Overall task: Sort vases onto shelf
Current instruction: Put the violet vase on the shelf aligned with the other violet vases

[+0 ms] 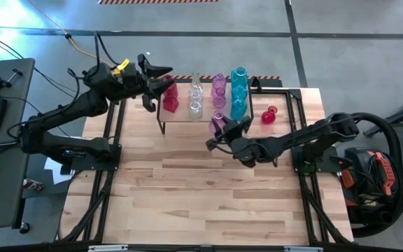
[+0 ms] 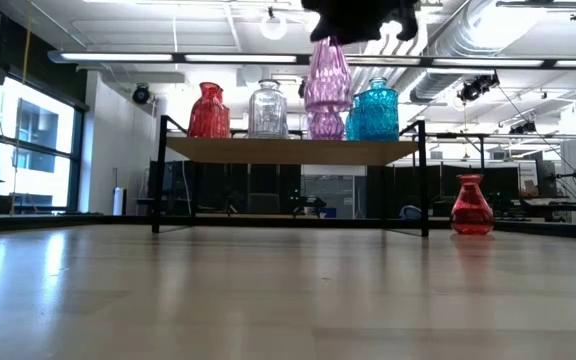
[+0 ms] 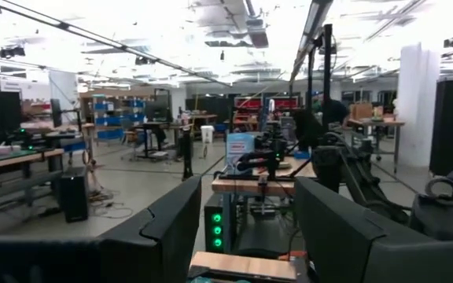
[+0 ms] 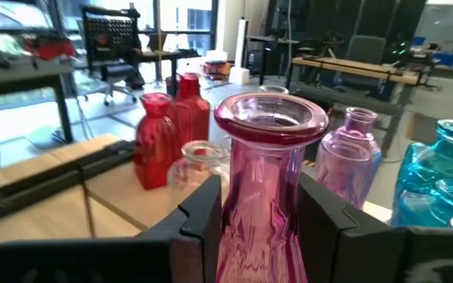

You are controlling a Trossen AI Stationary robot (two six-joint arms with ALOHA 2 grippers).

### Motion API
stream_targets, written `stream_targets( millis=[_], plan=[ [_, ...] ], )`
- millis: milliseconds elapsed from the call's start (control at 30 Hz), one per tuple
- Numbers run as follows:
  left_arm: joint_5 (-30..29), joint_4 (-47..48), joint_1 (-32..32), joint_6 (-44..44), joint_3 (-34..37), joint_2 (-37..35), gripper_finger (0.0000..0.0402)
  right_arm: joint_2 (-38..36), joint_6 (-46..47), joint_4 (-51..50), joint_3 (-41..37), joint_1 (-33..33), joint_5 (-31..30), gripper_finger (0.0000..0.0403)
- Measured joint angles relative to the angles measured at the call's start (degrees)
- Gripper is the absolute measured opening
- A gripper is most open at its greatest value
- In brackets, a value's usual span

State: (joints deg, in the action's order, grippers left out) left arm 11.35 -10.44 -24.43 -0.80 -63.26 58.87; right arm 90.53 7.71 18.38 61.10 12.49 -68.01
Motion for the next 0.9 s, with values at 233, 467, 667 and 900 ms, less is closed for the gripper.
stream_targets(
  millis=[233,467,667,900],
  plan=[
    [0.04,0.37,-1.04,0.08,0.00,0.00,0.0195,1.36,3.54,-0.19,0.00,-3.50,0.14,0.0098],
    [0.07,0.47,-2.37,0.54,0.00,-0.07,0.0194,1.37,9.80,-5.01,-0.02,-5.11,0.28,0.0098],
    [0.09,1.27,-3.25,0.50,0.00,-0.07,0.0194,1.37,10.26,-7.01,-0.04,-5.18,-0.77,0.0098],
    [0.07,1.67,-3.43,0.66,0.00,-0.07,0.0194,1.39,11.07,-8.23,-0.07,-6.51,-0.83,0.0098]
  ],
)
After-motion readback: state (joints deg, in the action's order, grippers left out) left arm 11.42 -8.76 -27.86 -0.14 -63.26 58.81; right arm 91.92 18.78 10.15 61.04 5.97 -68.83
